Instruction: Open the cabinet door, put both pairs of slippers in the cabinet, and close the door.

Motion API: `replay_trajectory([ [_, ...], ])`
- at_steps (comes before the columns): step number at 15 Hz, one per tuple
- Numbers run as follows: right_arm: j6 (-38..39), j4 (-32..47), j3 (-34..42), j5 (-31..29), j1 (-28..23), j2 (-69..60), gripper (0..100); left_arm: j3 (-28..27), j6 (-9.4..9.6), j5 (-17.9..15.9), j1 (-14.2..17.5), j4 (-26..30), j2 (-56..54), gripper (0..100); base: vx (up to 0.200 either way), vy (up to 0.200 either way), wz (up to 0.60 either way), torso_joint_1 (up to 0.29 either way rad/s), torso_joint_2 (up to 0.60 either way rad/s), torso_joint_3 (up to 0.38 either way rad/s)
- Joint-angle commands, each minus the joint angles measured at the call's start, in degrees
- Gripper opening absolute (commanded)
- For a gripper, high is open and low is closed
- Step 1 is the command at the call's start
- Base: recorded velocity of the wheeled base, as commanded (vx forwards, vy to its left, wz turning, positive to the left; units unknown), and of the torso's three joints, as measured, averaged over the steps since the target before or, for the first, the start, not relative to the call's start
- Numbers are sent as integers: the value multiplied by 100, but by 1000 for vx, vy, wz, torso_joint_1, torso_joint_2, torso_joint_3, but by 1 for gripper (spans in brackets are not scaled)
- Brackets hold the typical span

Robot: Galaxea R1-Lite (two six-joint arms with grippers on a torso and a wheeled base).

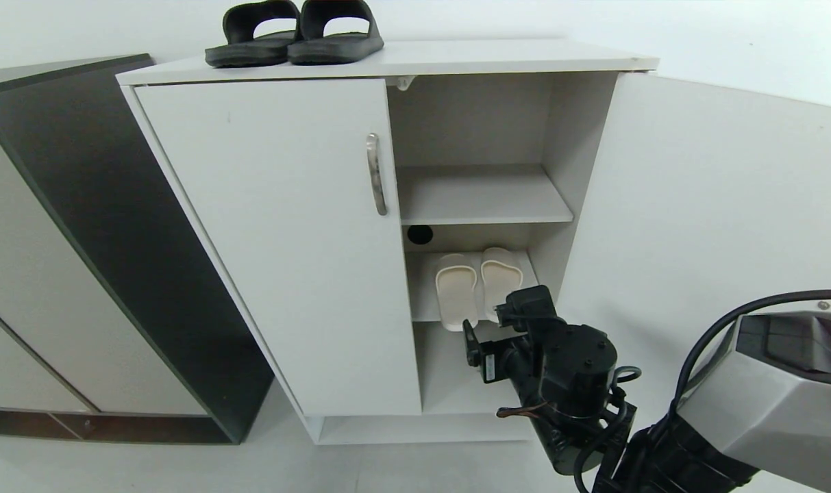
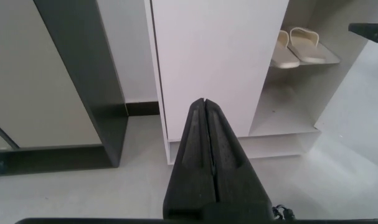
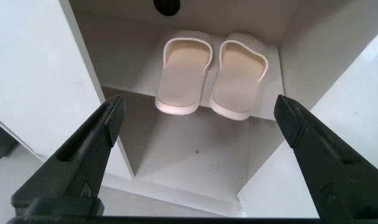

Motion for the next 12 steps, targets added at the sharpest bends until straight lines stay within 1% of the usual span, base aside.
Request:
replay_trajectory([
  [1,-10,-4,13,-1,3,-3,100,0,-1,1,1,0,5,0,0,0,0,0,0,0],
  [2,-10,-4,75,25,3,-21,100,0,-1,1,1,0,5,0,0,200,0,7,7,12],
  [3,-10,-22,207,210,20,-74,100,0,-1,1,1,0,5,0,0,200,0,-2,2,-2],
  [5,-10,-136,716,992,135,-390,100,0,-1,1,1,0,5,0,0,200,0,0,0,7],
  [12,-19,-101,1033,1194,398,-706,100,0,-1,1,1,0,5,0,0,200,0,4,1,3],
])
